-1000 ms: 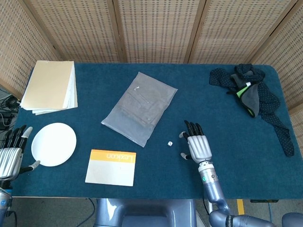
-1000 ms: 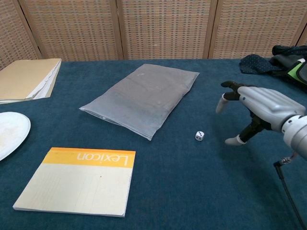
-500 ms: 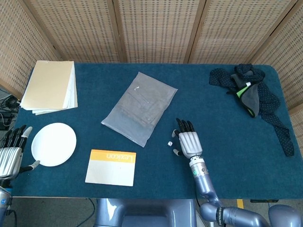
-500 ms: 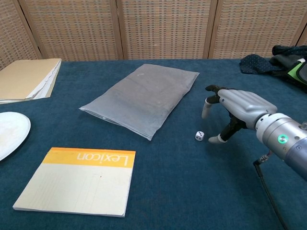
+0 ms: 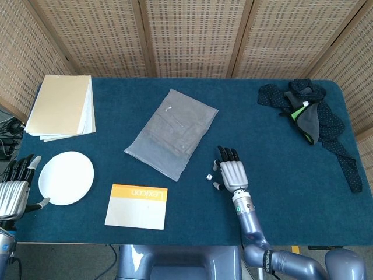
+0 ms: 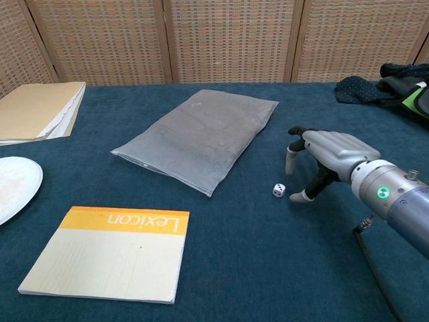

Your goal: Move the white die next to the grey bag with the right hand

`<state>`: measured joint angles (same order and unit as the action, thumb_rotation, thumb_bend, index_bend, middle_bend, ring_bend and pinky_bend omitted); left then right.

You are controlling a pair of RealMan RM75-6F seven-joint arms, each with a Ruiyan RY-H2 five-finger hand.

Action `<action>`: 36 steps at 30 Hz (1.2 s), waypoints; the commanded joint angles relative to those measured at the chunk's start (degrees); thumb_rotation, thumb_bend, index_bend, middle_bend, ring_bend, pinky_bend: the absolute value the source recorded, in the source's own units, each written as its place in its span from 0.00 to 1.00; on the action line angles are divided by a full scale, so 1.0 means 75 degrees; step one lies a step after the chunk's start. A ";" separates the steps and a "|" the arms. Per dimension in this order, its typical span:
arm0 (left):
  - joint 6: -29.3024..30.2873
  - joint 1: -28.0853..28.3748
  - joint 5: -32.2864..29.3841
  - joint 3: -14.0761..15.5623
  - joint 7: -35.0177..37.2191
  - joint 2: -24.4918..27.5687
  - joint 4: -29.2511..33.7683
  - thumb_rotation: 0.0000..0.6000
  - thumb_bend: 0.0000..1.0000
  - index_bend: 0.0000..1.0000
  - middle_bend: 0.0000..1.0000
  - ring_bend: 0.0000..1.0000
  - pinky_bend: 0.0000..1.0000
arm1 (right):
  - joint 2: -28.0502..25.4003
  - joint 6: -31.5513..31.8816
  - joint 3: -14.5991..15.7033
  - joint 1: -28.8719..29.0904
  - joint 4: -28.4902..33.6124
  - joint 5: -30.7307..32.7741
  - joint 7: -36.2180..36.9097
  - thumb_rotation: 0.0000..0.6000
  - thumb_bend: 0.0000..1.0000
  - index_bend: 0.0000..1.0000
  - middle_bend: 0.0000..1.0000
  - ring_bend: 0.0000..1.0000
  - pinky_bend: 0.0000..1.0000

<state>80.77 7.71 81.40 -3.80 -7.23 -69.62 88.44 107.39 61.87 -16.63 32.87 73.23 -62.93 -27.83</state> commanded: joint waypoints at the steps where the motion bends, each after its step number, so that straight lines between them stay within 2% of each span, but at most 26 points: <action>1: -0.0010 0.0007 -0.0006 0.0000 0.0002 -0.0003 -0.0003 1.00 0.00 0.00 0.00 0.00 0.00 | 0.0038 -0.0029 0.0014 0.0042 -0.0037 0.0058 -0.0004 1.00 0.36 0.50 0.10 0.00 0.00; 21: -0.0154 0.0116 -0.0049 0.0000 0.0027 -0.0046 -0.0080 1.00 0.00 0.00 0.00 0.00 0.00 | 0.0216 -0.0207 -0.0065 0.0345 -0.0459 0.0423 0.0122 1.00 0.39 0.53 0.12 0.00 0.00; 36: -0.0227 0.0160 -0.0085 0.0021 0.0046 -0.0066 -0.0115 1.00 0.00 0.00 0.00 0.00 0.00 | 0.0309 -0.0177 0.0091 0.0420 -0.0445 0.0357 0.0309 1.00 0.40 0.54 0.15 0.00 0.00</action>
<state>79.07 8.90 80.76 -3.65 -6.90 -70.13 87.58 109.68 60.54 -15.98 35.99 69.89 -60.23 -25.53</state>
